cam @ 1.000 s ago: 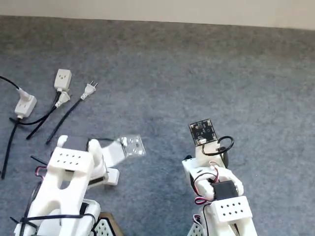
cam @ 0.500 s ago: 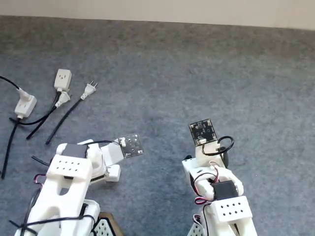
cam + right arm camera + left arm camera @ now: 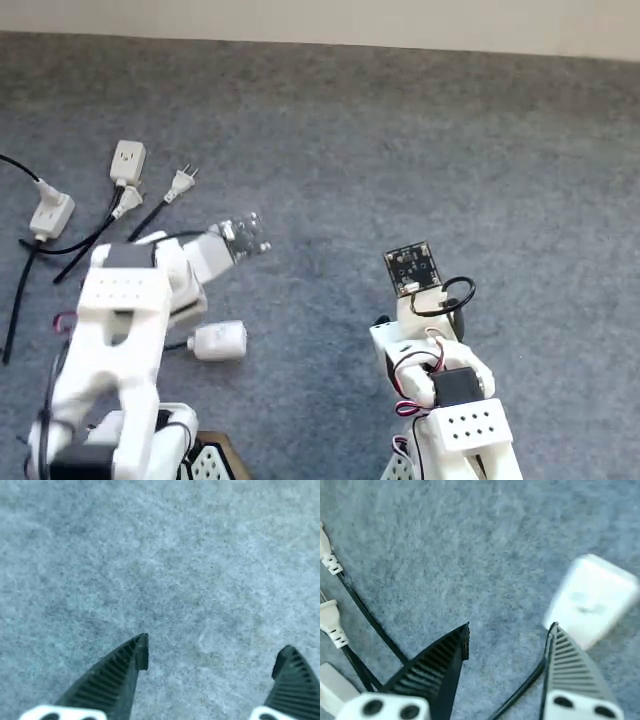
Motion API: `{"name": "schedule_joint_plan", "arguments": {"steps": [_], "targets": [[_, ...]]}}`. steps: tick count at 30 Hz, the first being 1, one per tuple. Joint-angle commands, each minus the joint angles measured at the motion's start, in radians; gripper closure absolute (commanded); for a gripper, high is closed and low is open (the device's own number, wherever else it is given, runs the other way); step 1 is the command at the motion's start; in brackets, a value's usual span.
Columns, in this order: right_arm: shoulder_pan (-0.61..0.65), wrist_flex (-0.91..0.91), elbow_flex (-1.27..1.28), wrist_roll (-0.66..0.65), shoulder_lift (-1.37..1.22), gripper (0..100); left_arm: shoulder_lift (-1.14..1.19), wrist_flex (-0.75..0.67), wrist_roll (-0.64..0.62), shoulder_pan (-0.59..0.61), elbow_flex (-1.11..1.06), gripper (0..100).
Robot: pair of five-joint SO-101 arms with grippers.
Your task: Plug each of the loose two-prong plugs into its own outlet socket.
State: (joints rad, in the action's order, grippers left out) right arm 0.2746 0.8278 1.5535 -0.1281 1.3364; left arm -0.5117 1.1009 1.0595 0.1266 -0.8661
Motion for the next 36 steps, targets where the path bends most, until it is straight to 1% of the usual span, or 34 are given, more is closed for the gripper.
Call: {"name": "schedule_joint_plan", "arguments": {"steps": [1, 4, 7, 9, 14, 17, 22, 25, 29, 34, 36], "targets": [[0.007, -0.019, -0.002, -0.012, 0.016, 62.3, 0.236, -0.035, 0.003, 0.058, 0.156, 75], [0.007, -0.019, -0.002, -0.012, 0.016, 62.3, 0.344, -0.031, 0.003, 0.070, 0.232, 75], [0.007, -0.021, -0.002, -0.012, 0.016, 62.3, 0.323, 0.038, 0.006, 0.064, 0.243, 75], [0.007, -0.021, -0.002, -0.012, 0.016, 62.3, 0.266, 0.094, 0.008, 0.062, 0.236, 75], [0.007, -0.021, -0.002, -0.012, 0.016, 62.3, 0.071, 0.155, 0.011, 0.054, 0.139, 75], [0.007, -0.021, -0.002, -0.012, 0.016, 62.3, -0.042, 0.198, 0.034, 0.005, 0.038, 75], [0.007, -0.021, -0.002, -0.012, 0.016, 62.3, -0.194, 0.203, 0.012, -0.087, -0.139, 75], [0.007, -0.021, -0.002, -0.012, 0.016, 62.3, -0.228, 0.109, -0.028, -0.113, -0.216, 75], [0.007, -0.021, -0.002, -0.012, 0.016, 62.3, -0.180, -0.037, -0.032, -0.116, -0.285, 74], [0.007, -0.021, -0.002, -0.012, 0.016, 62.3, -0.031, -0.181, -0.034, -0.114, -0.280, 74], [0.007, -0.021, -0.002, -0.012, 0.016, 62.3, 0.039, -0.213, -0.034, -0.110, -0.232, 74]]}}
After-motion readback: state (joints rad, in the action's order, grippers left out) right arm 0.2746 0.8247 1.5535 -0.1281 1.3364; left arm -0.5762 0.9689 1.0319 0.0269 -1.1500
